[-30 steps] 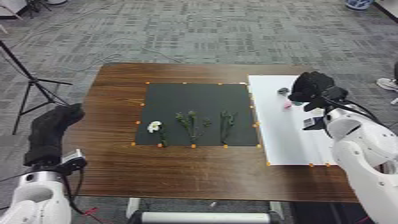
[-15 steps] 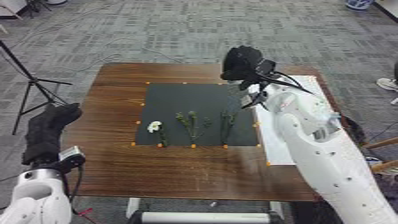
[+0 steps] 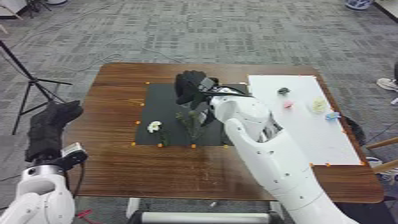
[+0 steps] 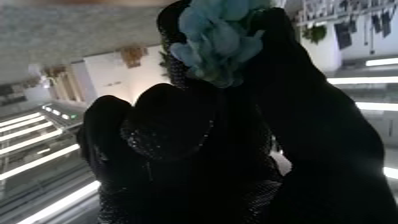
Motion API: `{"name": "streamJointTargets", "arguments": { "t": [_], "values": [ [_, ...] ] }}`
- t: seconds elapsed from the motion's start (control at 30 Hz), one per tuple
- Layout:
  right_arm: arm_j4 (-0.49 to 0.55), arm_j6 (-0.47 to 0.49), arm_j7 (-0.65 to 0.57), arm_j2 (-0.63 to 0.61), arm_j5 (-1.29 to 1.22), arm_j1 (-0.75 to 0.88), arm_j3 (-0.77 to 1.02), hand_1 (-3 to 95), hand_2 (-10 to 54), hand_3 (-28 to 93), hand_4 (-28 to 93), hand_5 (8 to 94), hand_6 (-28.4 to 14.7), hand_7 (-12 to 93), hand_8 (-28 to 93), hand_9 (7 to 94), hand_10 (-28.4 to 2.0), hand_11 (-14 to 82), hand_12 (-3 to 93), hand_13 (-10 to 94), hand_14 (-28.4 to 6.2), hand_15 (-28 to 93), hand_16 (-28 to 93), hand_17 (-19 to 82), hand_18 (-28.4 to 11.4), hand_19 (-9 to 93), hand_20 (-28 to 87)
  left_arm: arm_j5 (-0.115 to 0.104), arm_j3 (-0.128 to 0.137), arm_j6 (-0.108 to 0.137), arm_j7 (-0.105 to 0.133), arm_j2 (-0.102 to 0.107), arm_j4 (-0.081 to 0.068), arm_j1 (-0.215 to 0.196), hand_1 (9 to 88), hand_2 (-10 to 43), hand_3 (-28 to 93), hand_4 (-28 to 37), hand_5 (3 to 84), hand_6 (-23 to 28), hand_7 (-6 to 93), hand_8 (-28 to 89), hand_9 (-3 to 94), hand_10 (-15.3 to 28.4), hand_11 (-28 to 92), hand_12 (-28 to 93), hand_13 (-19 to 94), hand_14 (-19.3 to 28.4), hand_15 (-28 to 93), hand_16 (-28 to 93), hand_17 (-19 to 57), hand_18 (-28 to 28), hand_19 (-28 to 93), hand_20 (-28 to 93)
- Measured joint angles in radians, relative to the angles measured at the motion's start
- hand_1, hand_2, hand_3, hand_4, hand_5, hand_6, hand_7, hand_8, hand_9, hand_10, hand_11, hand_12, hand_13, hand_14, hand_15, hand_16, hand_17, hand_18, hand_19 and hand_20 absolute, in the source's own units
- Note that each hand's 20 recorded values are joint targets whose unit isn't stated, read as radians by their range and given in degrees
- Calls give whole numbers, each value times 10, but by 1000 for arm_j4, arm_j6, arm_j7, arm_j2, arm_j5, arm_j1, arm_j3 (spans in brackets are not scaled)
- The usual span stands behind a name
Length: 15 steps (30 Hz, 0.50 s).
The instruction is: Arrange flowers
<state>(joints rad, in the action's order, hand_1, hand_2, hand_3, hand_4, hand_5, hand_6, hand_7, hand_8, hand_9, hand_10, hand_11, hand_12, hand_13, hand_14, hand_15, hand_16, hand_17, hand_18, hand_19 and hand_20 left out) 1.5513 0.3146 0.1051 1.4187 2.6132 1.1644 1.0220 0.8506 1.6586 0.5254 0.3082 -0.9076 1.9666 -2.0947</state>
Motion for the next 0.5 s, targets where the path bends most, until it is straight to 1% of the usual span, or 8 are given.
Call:
{"name": "streamJointTargets", "arguments": {
  "t": [0.13, 0.27, 0.37, 0.5],
  "values": [
    [-60, 34, 9, 58, 13, -3, 11, 556, -95, 622, -213, 794, 37, 238, 52, 885, -87, 86, 262, 858, -46, 626, 370, 574, -175, 932, 595, 3, -19, 0, -3, 3, -9, 24, 213, 320, 643, -283, 598, 13, 218, -77, 575, 141, 236, 156, 439, 169, 255, -10, 100, 105, 85, 204],
    [-79, 73, 13, 97, 23, -2, 13, 553, -95, 626, -223, 800, 39, 229, 47, 885, -81, 70, 248, 865, -45, 621, 371, 577, -175, 932, 597, 3, -28, -1, -3, 4, -9, 36, 212, 320, 644, -283, 596, 6, 226, -78, 572, 133, 238, 157, 441, 165, 251, -10, 99, 106, 87, 203],
    [-91, 75, 19, 120, 45, -1, 9, 539, -95, 645, -236, 811, 47, 218, 47, 885, -79, 69, 230, 873, -44, 616, 371, 581, -174, 932, 596, 3, -34, -1, -3, 5, -9, 41, 214, 319, 643, -283, 593, 3, 234, -83, 570, 128, 240, 156, 441, 162, 247, -8, 99, 106, 87, 202],
    [-118, 74, 41, 152, 102, -1, 6, 539, -95, 641, -242, 808, 49, 208, 42, 877, -76, 67, 213, 876, -42, 612, 371, 584, -174, 932, 598, 3, -41, -1, -2, 6, -9, 49, 212, 319, 645, -283, 591, 2, 239, -88, 568, 128, 241, 154, 441, 161, 246, -5, 99, 106, 88, 202]
  ]
}}
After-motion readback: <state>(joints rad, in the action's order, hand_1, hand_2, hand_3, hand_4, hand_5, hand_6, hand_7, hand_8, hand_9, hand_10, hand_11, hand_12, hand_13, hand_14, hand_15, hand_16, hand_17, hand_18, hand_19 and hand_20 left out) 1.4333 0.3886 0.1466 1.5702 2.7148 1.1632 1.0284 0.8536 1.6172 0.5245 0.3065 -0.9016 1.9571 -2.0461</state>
